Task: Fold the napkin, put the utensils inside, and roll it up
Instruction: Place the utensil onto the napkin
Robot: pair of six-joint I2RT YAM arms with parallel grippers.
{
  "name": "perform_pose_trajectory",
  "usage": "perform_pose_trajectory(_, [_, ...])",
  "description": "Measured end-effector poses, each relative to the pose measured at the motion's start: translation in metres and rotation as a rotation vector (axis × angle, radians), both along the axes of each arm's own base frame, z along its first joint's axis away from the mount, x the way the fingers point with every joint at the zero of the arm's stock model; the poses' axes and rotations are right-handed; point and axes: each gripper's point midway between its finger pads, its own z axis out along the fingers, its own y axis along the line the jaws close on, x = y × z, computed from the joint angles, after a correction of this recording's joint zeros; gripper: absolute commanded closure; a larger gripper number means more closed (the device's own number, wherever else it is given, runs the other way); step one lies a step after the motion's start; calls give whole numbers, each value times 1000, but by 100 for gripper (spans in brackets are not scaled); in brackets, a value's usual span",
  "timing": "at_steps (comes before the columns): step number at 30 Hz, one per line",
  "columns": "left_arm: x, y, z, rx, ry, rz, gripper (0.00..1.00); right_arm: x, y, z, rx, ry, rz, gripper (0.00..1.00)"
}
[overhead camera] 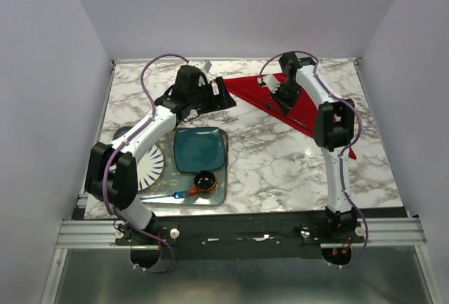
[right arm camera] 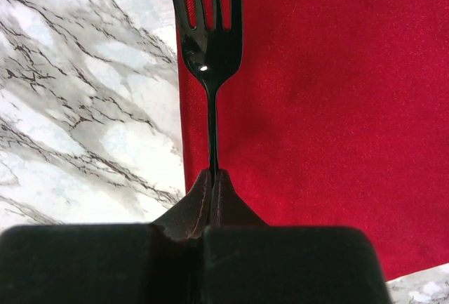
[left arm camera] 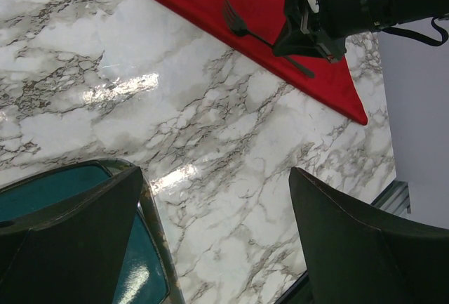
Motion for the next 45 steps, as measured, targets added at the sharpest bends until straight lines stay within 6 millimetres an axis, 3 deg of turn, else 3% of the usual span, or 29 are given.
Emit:
perform_pose_trajectory(18, [-1, -1, 0, -4, 1, -6, 6, 9, 1, -2, 11, -33, -4, 99])
perform_pose_trajectory(29, [-1, -1, 1, -6, 2, -8, 6, 7, -1, -18, 2, 0, -9, 96])
perform_pose_trajectory(45, [-4, -3, 0, -18, 13, -19, 6, 16, 0, -14, 9, -25, -17, 91])
